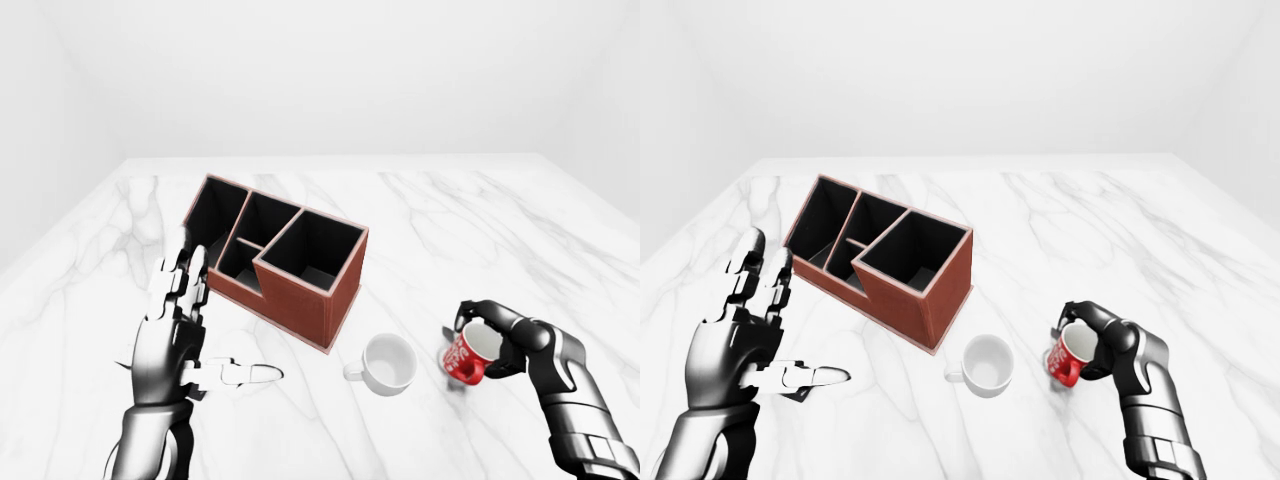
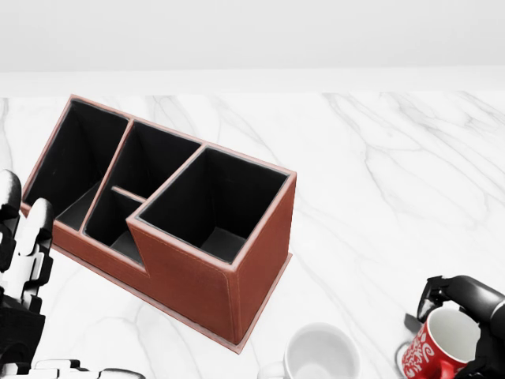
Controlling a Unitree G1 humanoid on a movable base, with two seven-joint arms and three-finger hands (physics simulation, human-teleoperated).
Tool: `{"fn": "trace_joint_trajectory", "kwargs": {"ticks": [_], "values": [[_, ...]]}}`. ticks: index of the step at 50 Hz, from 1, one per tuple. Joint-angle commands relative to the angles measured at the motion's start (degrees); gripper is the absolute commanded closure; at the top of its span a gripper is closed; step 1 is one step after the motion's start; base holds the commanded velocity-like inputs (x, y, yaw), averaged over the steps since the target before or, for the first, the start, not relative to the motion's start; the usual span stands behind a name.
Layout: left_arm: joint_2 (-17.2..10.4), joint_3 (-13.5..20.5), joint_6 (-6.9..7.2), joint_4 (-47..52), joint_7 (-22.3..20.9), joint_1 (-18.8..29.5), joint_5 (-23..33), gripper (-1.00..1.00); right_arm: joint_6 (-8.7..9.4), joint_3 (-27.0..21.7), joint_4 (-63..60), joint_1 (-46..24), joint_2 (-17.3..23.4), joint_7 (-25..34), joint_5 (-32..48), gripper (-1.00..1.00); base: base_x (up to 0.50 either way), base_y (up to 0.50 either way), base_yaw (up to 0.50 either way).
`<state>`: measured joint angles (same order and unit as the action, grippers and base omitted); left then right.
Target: Pick up the red mug and place it to the right of the caddy.
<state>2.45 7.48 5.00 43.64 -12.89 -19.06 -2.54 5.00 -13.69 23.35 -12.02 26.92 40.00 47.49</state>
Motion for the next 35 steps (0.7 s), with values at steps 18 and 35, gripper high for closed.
{"fn": "trace_joint_trajectory", "kwargs": {"ticks": [18,35], "values": [[-0.6,0.0,0.0,7.0,0.8,2.1,0.3,-1.0,0.0,-5.0,-16.4,-1.7,2.6,0.0,2.9,1.0,0.0,0.0,0.0],[-0.4,0.3,0.0,6.9,0.6,2.3,0.2,-1.0,0.0,-1.4,-16.7,-9.5,1.4,0.0,4.8,1.0,0.0,0.0,0.0]]}}
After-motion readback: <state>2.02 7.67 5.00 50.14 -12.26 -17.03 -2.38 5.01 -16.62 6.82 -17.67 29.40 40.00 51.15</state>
